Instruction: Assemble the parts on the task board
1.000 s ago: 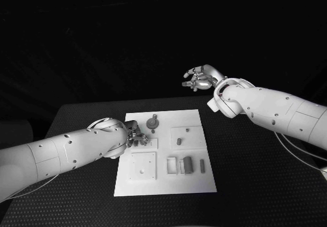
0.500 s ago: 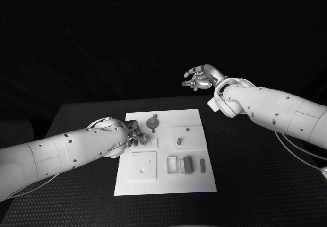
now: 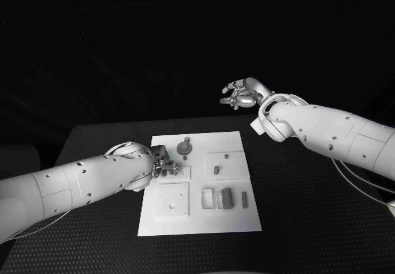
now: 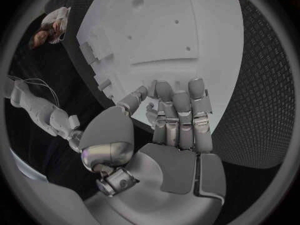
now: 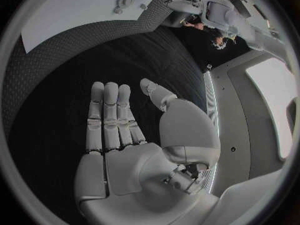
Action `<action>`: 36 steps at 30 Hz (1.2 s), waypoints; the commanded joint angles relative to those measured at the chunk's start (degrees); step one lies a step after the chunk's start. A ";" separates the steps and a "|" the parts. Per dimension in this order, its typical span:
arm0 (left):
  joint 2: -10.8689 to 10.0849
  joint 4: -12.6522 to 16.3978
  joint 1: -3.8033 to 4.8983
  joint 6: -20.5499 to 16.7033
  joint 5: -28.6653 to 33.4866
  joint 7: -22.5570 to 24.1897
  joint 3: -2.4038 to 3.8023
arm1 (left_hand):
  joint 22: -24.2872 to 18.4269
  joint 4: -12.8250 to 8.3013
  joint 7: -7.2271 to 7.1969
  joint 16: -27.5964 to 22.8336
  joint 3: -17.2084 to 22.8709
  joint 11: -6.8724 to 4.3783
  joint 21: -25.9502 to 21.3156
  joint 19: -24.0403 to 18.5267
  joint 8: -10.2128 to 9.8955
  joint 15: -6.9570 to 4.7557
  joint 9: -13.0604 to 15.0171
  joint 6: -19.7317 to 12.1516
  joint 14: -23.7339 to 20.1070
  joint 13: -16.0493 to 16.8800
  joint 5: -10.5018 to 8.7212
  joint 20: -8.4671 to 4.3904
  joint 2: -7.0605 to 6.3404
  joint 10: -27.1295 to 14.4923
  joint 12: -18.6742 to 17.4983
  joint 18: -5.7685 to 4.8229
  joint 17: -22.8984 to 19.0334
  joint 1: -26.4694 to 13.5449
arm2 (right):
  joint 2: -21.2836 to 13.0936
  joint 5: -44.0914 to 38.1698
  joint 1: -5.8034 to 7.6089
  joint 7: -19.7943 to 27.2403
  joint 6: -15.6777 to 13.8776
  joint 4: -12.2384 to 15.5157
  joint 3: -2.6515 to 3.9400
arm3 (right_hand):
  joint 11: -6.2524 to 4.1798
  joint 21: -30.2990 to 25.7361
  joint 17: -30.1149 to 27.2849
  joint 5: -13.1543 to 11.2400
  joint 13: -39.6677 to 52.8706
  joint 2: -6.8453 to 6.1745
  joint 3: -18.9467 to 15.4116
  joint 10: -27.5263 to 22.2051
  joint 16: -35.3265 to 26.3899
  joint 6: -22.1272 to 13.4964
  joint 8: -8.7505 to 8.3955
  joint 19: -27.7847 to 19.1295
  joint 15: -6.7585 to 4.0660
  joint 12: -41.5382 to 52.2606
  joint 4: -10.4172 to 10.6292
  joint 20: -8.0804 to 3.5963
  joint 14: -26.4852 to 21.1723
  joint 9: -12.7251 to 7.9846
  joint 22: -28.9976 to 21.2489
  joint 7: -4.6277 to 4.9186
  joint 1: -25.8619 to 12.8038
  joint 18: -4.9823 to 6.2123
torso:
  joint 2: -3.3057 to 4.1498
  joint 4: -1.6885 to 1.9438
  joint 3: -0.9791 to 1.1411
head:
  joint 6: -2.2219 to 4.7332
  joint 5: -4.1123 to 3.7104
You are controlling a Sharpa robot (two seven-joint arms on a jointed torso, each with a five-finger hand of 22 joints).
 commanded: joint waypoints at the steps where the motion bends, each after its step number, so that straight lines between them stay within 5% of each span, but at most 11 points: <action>1: 0.09 0.12 -0.10 1.00 0.06 0.01 -0.05 | 1.17 0.33 0.11 0.31 0.00 0.03 -0.36 -0.15 -0.33 -0.24 -0.01 -0.18 -0.28 -0.08 -0.23 -0.41 -0.36 -0.25 0.38 0.03 -0.09 0.25 | -0.01 -0.02 -0.04 0.65 0.63 0.09 0.03 | 2.13 -0.40 0.12 -0.25 -0.08 0.33 -0.11 -5.89 -0.27 2.82 0.25 0.38 0.07 0.24 0.10 -0.16 0.39 -0.08 0.06 2.31 -0.15 0.77 | 0.01 0.01 0.00 | 0.10 -0.01; 12: 0.02 0.15 -0.10 2.30 0.06 0.03 -0.05 | 1.20 0.36 0.10 0.40 0.02 0.03 -0.36 -0.21 -0.29 -0.23 0.04 -0.13 -0.32 -0.09 -0.01 -0.40 0.35 -0.28 0.42 0.00 -0.17 0.35 | -0.05 -0.01 -0.09 0.65 0.64 0.10 0.03 | 2.13 -0.41 0.17 -0.25 -0.12 0.34 -0.12 -5.90 -0.31 2.82 0.26 0.39 0.07 0.27 0.12 -0.16 0.41 -0.09 0.07 2.31 -0.16 0.77 | -0.01 0.01 0.00 | 0.02 -0.01; 21: -0.82 0.72 -0.10 4.53 -0.23 -0.34 -0.04 | 1.23 0.40 0.09 0.52 -0.39 0.02 -0.36 -0.30 -0.26 -0.18 0.09 -0.07 -0.40 -0.10 -0.10 -0.37 -0.42 -0.33 0.46 -0.04 -0.27 0.00 | -0.17 -0.01 -0.11 0.65 0.59 0.13 0.03 | 2.13 -0.43 0.23 -0.25 -0.17 0.35 -0.13 -5.91 -0.36 2.82 0.28 0.40 0.06 0.31 0.13 -0.16 0.43 -0.11 0.09 2.31 -0.16 0.77 | -0.01 0.01 0.00 | -0.06 -0.06; 27: -1.23 1.01 -0.09 4.07 -0.25 -0.31 0.01 | 1.15 1.86 0.25 0.60 0.14 0.17 -0.52 -0.48 -0.59 -0.20 0.06 -0.66 -0.77 -0.21 -5.37 -0.40 -3.34 -0.71 0.40 0.01 -0.65 -0.27 | -0.20 -0.01 -0.14 0.66 0.61 0.13 0.03 | 2.13 -0.45 0.28 -0.25 -0.21 0.33 -0.15 -5.92 -0.39 2.82 0.28 0.41 0.06 0.34 0.14 -0.16 0.44 -0.12 0.10 2.31 -0.17 0.77 | 0.03 -0.01 0.00 | -0.04 -0.13; 36: -1.39 0.89 -0.08 1.97 -0.13 0.02 0.23 | 1.12 4.26 0.56 0.72 0.20 0.45 -0.70 -0.58 -0.81 -0.10 0.31 -1.60 -1.15 -0.15 -6.25 -0.33 -5.46 -1.16 0.39 0.01 -0.86 -1.55 | -0.18 0.00 -0.19 0.66 0.62 0.09 0.03 | 2.13 -0.47 0.33 -0.25 -0.25 0.32 -0.16 -5.93 -0.44 2.81 0.29 0.41 0.06 0.37 0.15 -0.16 0.46 -0.14 0.12 2.31 -0.18 0.77 | 0.02 0.00 0.02 | -0.03 -0.13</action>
